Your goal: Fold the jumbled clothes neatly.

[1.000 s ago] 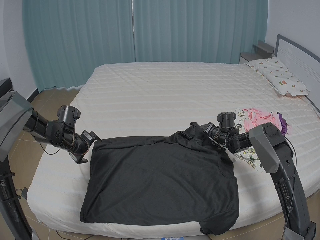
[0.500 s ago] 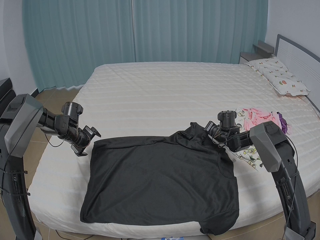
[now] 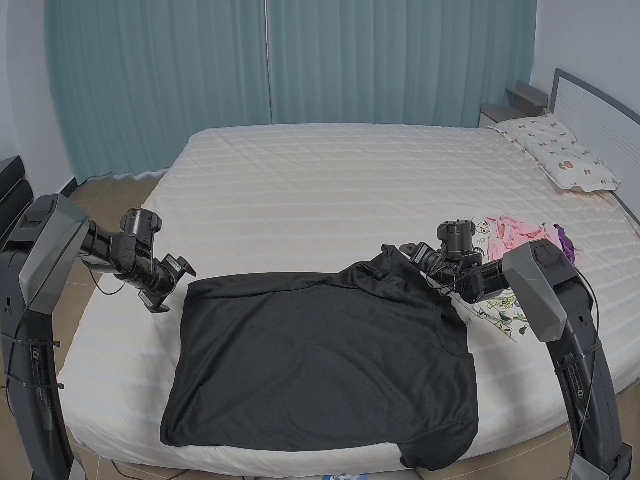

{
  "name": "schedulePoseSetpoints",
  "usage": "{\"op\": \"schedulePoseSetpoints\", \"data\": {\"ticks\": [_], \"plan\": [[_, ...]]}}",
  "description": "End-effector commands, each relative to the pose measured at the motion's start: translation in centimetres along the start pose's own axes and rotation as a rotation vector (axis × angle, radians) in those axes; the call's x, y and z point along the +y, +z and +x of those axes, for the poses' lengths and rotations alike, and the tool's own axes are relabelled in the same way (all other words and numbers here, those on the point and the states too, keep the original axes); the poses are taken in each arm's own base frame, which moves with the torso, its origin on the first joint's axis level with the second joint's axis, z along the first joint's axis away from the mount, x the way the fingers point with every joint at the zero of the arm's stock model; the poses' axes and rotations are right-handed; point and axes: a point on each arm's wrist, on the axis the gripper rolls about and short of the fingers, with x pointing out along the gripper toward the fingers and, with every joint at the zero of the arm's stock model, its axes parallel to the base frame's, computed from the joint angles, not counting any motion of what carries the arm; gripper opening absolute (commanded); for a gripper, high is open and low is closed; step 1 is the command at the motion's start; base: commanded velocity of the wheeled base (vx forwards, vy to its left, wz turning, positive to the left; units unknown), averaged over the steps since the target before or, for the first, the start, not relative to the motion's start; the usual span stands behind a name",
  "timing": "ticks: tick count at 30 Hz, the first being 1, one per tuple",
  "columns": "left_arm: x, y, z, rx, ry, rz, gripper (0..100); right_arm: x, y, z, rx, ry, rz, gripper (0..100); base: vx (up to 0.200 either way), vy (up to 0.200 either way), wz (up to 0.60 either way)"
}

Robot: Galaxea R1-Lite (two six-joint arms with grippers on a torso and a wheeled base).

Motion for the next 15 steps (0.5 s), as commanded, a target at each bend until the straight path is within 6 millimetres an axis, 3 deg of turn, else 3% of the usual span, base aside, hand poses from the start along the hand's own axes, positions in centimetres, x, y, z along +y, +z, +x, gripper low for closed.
{"op": "schedulePoseSetpoints", "data": {"ticks": [1,6,7,15], "plan": [[0.0,0.2,0.3,-0.002,0.0,0.001,100,-0.3,-0.4,0.2,0.011,-0.007,0.001,100,0.0,0.0,0.0],[-0.2,0.2,0.4,-0.005,-0.005,0.004,100,-0.8,-1.6,0.5,0.044,-0.013,0.001,100,0.0,0.0,0.0],[-0.2,0.3,0.6,-0.005,-0.005,0.004,100,-0.9,-1.7,0.5,0.047,-0.014,0.002,0,0.0,0.0,0.0],[-0.3,0.6,2.0,-0.002,0.004,0.009,100,-0.9,-0.8,0.5,0.01,-0.013,0.016,0,0.0,0.0,0.0]]}}
